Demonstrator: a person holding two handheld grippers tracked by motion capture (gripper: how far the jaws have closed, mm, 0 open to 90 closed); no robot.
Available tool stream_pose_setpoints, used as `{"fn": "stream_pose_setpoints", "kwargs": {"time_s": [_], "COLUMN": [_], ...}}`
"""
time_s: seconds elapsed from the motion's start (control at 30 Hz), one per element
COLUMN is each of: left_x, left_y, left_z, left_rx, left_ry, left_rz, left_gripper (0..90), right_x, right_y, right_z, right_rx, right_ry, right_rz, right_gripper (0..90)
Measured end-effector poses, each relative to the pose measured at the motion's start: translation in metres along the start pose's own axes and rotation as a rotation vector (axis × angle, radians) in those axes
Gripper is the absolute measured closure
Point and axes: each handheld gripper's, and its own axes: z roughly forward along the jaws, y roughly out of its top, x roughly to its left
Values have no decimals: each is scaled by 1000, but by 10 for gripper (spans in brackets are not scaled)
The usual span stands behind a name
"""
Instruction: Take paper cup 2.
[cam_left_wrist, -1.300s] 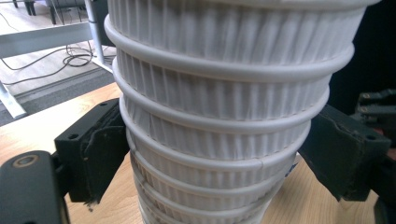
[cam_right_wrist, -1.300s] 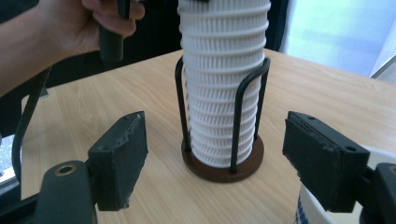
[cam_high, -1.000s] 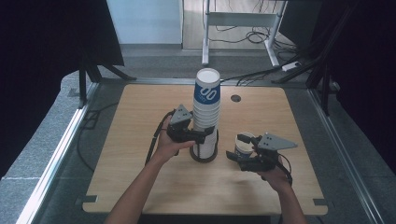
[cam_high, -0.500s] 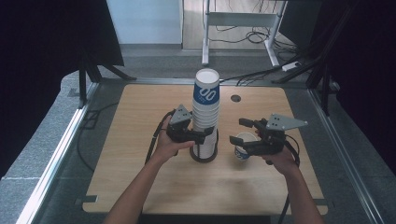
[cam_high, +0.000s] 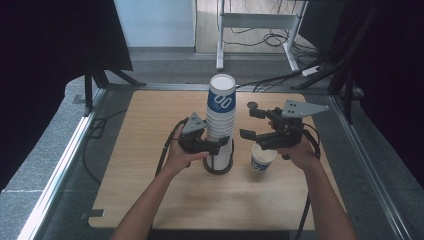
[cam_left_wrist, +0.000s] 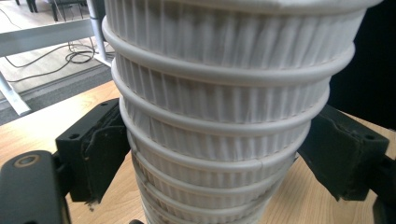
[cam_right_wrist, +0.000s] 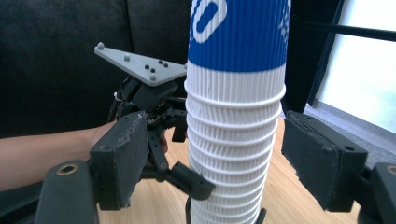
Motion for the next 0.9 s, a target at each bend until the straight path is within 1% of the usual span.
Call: {"fn": "stream_pose_setpoints", "kwargs": {"time_s": [0.17,0.3,0.5,0.67,0.77,0.9], "left_x": [0,-1,-1,-2,-2,-2], "left_y": [0,0,1,1,1,1], "left_z": [0,0,0,0,0,0], "left_rx": [2,2,4,2,2,3], "left_ry": [-1,-2,0,0,0,-1], "left_rz": [0,-1,2,-1,0,0], "left_gripper": [128,128,129,128,129,129], "right_x": [-5,-9,-14,-15,-15,-16], "right_y": [5,9,22,31,33,37], "right_z": [6,10,15,19,23,26], "right_rx": [2,4,5,-16,-6,-5], "right_ry": [20,25,29,43,45,50], "right_rz": [11,15,10,13,10,7], "right_gripper": [228,223,214,213,210,207]}}
